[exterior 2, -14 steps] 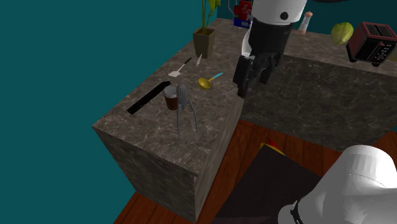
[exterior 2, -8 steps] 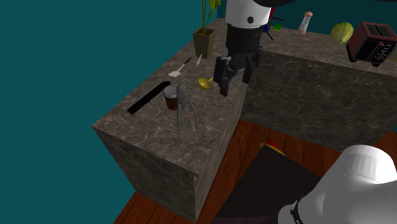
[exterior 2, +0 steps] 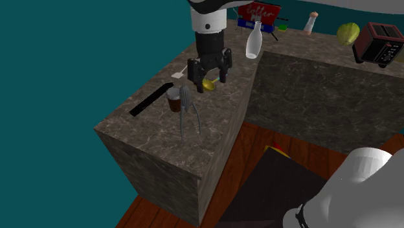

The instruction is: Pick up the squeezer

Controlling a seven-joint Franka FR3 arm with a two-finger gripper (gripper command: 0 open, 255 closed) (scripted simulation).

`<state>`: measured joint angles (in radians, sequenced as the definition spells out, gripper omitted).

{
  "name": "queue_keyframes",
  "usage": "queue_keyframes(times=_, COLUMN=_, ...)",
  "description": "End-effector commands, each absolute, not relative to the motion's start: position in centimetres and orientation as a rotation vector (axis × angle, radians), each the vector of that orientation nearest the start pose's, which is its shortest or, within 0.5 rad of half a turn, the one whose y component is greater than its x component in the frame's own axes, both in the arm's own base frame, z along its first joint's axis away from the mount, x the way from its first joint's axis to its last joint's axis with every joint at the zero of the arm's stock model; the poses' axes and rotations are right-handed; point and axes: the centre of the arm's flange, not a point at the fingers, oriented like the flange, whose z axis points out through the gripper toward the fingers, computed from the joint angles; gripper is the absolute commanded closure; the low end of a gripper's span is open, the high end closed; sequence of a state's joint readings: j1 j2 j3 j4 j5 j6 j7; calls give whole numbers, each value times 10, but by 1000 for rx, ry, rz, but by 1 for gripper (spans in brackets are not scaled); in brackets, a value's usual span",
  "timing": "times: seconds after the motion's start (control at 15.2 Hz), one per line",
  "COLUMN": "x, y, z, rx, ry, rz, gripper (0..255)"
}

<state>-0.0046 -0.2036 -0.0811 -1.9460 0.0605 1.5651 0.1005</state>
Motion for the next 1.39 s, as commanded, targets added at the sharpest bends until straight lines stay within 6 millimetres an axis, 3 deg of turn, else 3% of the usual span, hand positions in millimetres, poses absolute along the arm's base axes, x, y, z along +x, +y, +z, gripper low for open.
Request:
queue_keyframes(times=0.0, x=503, y=-37, z=540, rx=-3034, ry=297, rz=318, gripper=0)
queue_keyframes(times=0.79, x=657, y=-50, z=443, rx=-2978, ry=355, rz=572, gripper=0)
queue_keyframes(times=1.32, x=657, y=-50, z=403, rx=-2978, ry=355, rz=572, gripper=0)
